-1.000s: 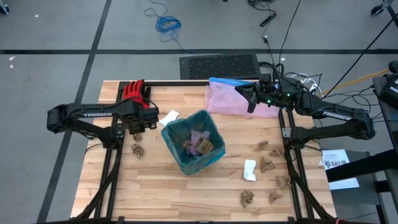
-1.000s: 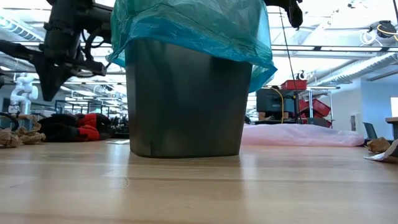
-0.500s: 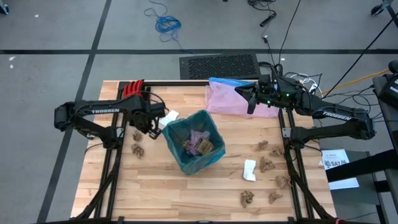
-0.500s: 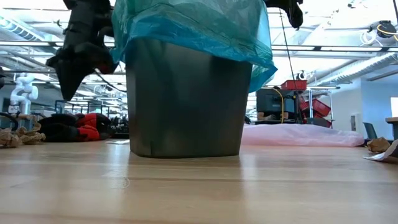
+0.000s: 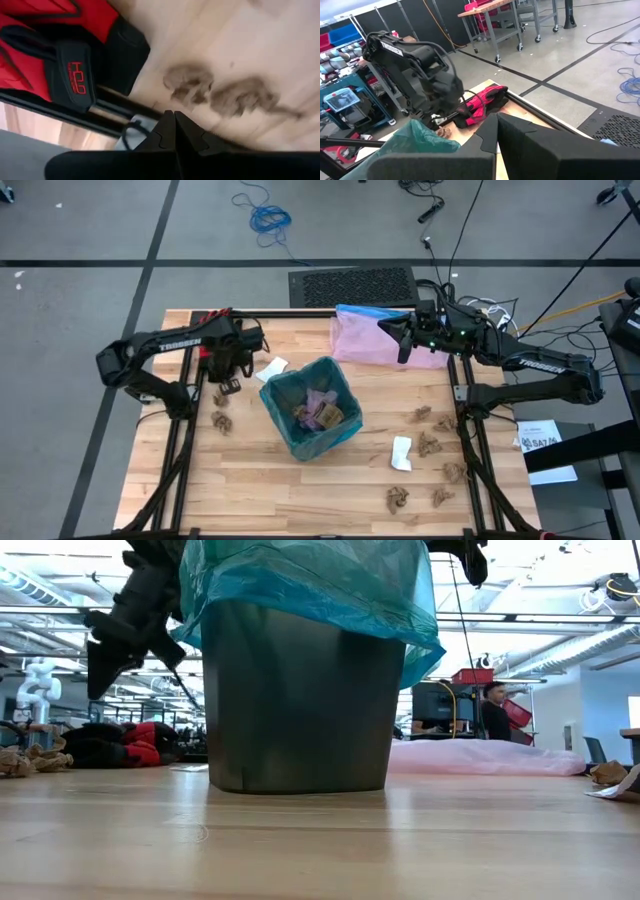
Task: Place trash/remove bag and relplace
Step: Put the brown napkin into the black trash bin
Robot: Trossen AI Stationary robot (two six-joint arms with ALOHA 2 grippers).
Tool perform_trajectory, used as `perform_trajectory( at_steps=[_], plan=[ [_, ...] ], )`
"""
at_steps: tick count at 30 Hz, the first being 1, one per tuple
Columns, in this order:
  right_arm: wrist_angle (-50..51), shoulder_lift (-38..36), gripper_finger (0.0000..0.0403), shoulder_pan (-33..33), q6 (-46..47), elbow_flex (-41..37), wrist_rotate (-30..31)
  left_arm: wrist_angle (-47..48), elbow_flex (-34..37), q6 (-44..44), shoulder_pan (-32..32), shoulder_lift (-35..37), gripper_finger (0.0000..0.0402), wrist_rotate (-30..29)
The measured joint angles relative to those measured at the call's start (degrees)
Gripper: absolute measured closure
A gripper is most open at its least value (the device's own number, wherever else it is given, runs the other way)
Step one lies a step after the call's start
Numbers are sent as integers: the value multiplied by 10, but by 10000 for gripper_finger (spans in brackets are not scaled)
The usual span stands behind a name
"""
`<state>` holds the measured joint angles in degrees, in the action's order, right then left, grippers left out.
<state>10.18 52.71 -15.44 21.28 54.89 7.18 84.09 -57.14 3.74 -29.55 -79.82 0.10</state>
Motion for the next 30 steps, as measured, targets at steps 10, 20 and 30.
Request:
perform_trajectory(
  at_steps=[10, 20, 30],
  plan=[
    [0, 0, 403, 0, 16, 0, 0, 5, 3, 75, 1, -86, 387, 95],
    [0, 0, 403, 0, 23, 0, 0, -3, 48, 76, 1, -137, 268, 86],
    [-1, 0, 403, 0, 23, 0, 0, -79, 70, 71, 1, -191, 230, 74]
  ],
)
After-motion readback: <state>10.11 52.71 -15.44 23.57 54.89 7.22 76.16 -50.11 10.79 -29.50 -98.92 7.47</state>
